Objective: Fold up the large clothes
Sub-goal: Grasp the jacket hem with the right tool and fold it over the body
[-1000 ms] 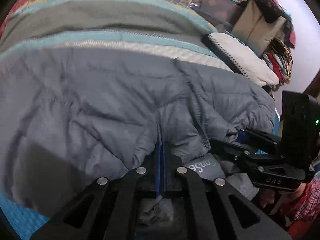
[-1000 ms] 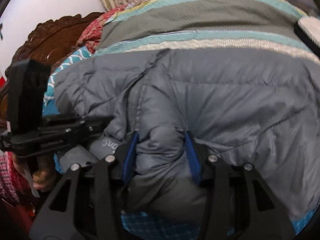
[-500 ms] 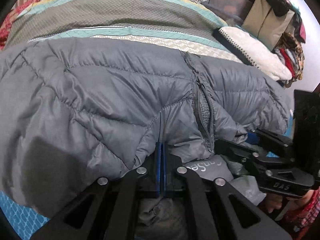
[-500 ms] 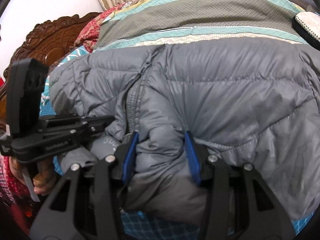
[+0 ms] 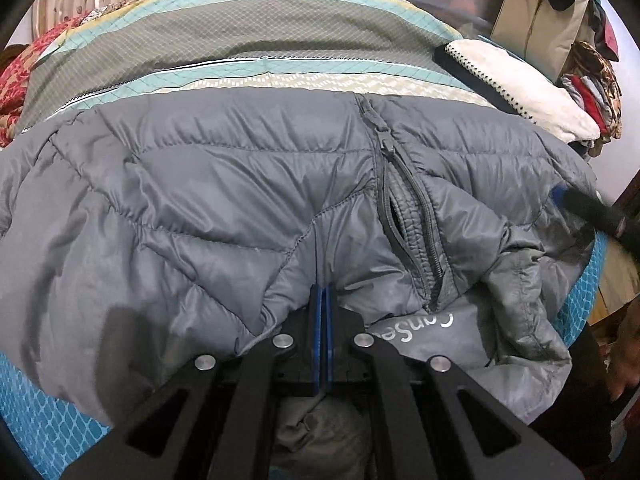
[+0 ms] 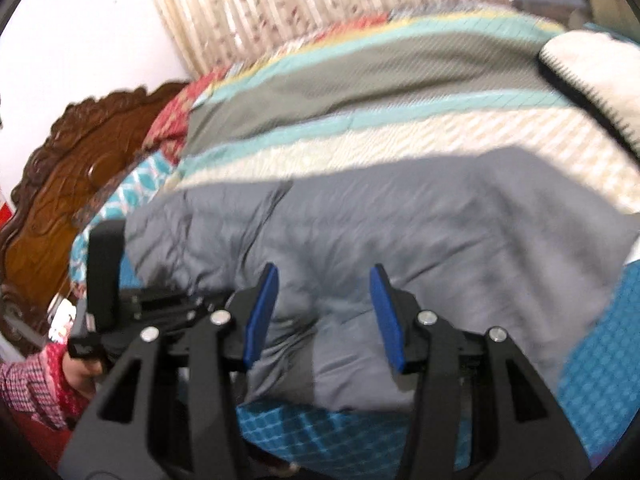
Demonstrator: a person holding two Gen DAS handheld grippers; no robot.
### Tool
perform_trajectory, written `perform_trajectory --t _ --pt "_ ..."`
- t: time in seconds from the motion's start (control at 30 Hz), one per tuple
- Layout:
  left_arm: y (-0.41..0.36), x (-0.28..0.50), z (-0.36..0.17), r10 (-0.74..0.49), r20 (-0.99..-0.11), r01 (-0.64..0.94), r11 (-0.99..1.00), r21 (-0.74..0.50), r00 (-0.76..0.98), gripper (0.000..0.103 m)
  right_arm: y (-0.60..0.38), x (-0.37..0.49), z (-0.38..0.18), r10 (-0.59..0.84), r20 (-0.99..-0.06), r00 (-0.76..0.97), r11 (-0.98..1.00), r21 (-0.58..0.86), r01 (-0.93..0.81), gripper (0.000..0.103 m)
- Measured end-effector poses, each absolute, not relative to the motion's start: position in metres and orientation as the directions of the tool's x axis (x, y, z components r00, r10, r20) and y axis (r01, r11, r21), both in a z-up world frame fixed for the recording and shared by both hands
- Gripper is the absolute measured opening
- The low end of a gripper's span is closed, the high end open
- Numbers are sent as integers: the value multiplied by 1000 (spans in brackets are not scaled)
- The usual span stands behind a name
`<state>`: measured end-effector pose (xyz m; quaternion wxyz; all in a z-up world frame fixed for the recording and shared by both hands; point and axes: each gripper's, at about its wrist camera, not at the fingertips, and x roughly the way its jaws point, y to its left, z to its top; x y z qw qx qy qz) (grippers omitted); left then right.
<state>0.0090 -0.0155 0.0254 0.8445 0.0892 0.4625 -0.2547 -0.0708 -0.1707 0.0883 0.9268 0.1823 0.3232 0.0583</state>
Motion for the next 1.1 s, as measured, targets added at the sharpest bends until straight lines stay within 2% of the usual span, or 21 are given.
perform_trajectory --t 0.1,0.2,0.27,0.33,0.4,0.47,0.53,0.8,1.1 --pt "-16 9 25 -344 -828 510 856 -82 443 37 -190 -75 92 192 -574 796 916 395 64 45" --pt "-17 9 25 -336 -829 507 859 -75 447 37 -202 -75 76 182 -622 762 903 413 121 46" --pt "-18 8 25 -328 -830 507 859 -64 451 37 -205 -76 56 204 -663 720 884 440 155 52" --pt "-18 6 24 -322 -830 509 859 -54 455 37 -206 -76 45 210 -669 713 877 452 165 52" --pt "-18 6 25 -317 -830 508 860 -48 459 37 -205 -75 40 211 -670 711 873 456 171 55" --pt "-19 6 26 -311 -831 505 862 -43 460 37 -204 -72 37 219 -672 708 874 458 165 62" --pt "-20 5 26 -300 -834 502 864 -32 463 37 -201 -69 35 217 -676 704 880 447 158 64" --pt "-34 -5 30 -223 -835 492 868 64 503 37 -203 -65 28 224 -674 704 879 451 152 64" --pt "-37 -9 29 -208 -838 486 871 76 504 37 -197 -63 23 212 -681 701 896 421 139 64"
